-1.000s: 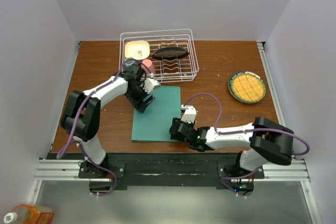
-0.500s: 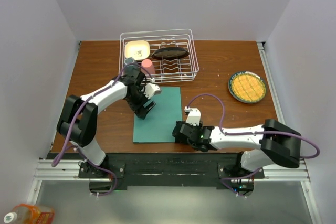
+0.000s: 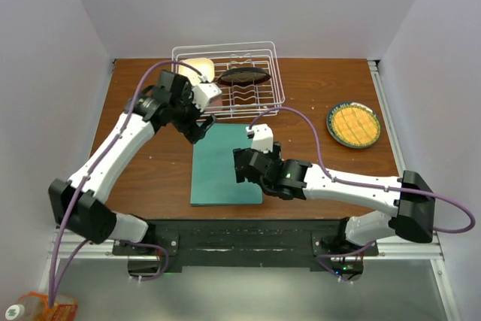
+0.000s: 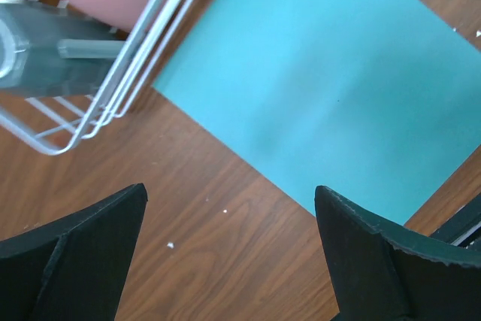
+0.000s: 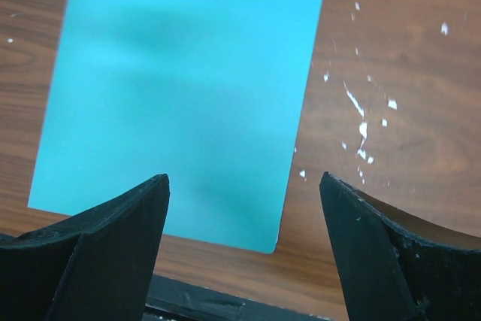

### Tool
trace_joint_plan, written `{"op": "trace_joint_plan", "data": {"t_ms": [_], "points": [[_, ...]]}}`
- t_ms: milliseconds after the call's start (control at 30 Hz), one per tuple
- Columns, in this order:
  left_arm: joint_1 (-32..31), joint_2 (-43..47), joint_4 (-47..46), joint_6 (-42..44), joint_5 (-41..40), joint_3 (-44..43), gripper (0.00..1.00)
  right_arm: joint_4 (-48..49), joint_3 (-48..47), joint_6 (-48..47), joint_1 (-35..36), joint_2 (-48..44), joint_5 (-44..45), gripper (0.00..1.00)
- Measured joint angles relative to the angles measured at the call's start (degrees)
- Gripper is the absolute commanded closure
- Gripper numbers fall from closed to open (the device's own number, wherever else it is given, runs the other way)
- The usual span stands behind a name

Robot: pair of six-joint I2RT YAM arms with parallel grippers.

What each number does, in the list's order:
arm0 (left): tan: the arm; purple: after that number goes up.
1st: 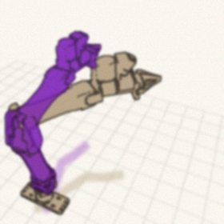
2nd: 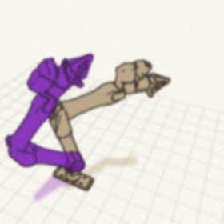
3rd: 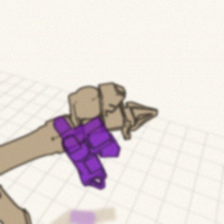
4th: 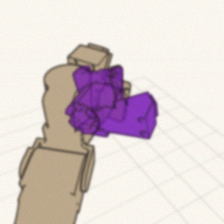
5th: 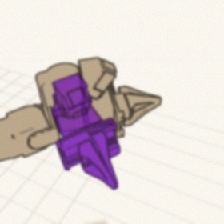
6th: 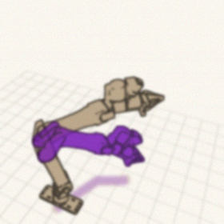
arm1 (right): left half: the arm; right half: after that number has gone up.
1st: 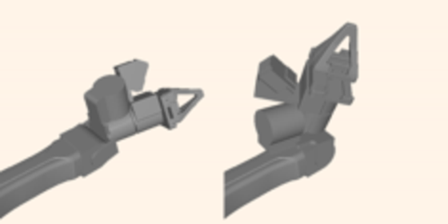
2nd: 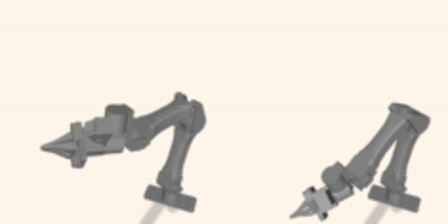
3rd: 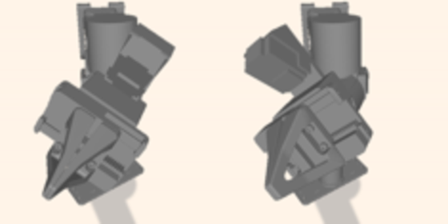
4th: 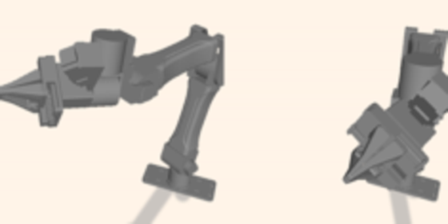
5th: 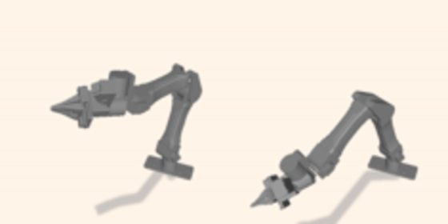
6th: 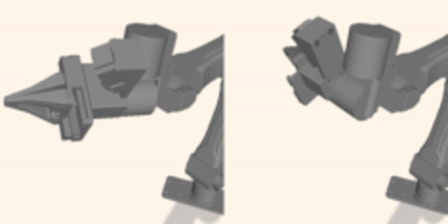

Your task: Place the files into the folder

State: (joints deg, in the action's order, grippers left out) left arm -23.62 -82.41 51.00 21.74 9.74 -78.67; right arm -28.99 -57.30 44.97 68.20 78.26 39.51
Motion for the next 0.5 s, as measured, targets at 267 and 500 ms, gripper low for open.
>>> {"op": "trace_joint_plan", "data": {"t_ms": [267, 500], "points": [[2.36, 12.24, -0.07, -0.24, -0.76, 5.51, 0.0, 0.07, -3.26, -8.09, 0.0, 1.05, -0.94, 0.14], [6.6, 12.17, 0.42, -0.22, 3.82, 7.34, 0.0, 0.55, -3.17, -9.49, 0.02, 0.39, -3.1, 0.14]]}}
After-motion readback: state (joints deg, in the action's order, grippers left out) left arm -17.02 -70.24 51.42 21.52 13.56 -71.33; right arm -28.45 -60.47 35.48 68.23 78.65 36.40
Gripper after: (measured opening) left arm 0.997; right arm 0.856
